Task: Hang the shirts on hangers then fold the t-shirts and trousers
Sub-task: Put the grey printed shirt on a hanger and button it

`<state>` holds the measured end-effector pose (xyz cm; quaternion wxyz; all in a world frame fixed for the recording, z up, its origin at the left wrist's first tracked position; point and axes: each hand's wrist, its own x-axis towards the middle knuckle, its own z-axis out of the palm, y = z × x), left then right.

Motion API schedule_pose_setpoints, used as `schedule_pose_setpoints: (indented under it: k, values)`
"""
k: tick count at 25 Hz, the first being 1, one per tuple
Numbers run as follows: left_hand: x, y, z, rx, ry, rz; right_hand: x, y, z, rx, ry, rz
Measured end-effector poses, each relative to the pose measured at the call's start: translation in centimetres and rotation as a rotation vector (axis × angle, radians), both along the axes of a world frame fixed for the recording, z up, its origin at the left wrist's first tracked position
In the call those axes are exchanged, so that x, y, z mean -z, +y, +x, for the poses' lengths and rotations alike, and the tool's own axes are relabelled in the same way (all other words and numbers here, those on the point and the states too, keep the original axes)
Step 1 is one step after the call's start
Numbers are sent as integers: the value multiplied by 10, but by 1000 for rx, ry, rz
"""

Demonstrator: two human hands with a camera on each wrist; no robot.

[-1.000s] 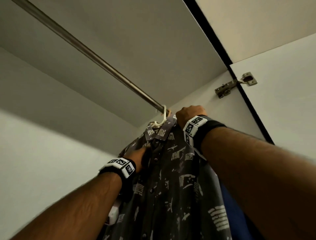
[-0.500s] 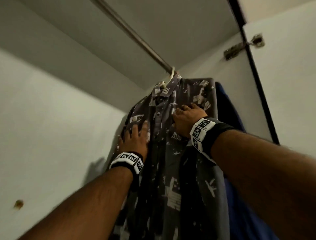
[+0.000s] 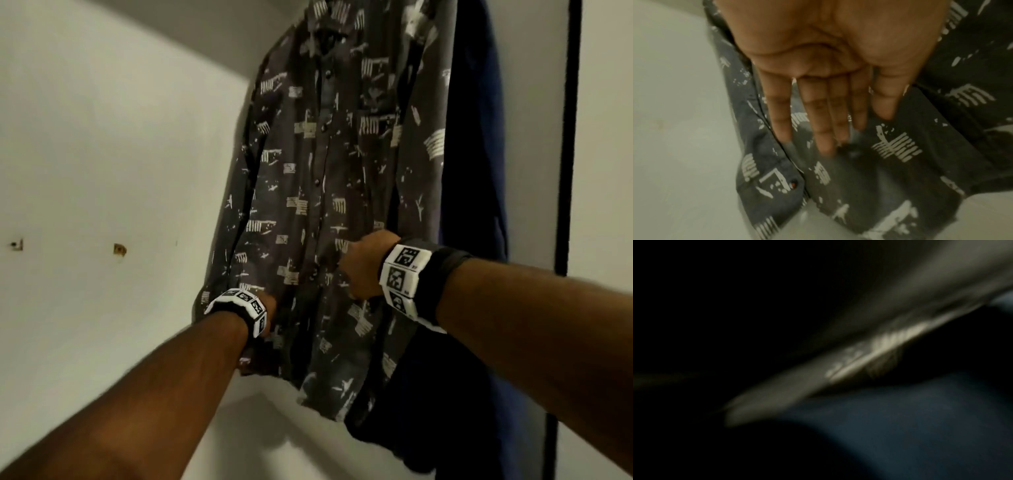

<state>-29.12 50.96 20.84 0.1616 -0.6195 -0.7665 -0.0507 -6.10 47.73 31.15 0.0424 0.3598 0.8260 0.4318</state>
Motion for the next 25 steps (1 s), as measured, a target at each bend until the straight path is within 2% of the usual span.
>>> schedule_pose_setpoints:
  k: [2, 3, 5, 7, 8, 10, 13, 16, 18, 19, 21, 25]
  values:
    - [17, -17, 8, 1, -161, 174, 31, -7, 6, -143, 36, 38]
    - [16, -21, 15, 82, -281, 327, 40, -7, 6, -202, 55, 71]
    - [26, -29, 34, 218, -508, 487, 56, -17, 13, -307, 101, 80]
    - [36, -34, 58, 257, -633, 498, 60, -30, 18, -397, 145, 74]
    - [42, -35, 71, 238, -699, 477, 59, -38, 22, -387, 180, 45]
    - [45, -28, 89, 156, -818, 463, 48, -48, 32, -249, 233, -47]
    - [36, -21, 114, 24, -844, 423, 36, -47, 54, -118, 123, -103]
    - [32, -27, 131, 81, -1009, 576, 31, -42, 72, -106, 56, -97]
    - [30, -36, 148, 132, -1006, 547, 31, -37, 76, -161, 107, -122]
    - [29, -39, 153, 144, -944, 486, 29, -35, 77, -212, 151, -146]
    - [28, -46, 149, 136, -814, 422, 21, -38, 76, -266, 220, -169]
    - [38, -61, 83, 29, -835, 493, 9, -39, 69, -258, 244, -139]
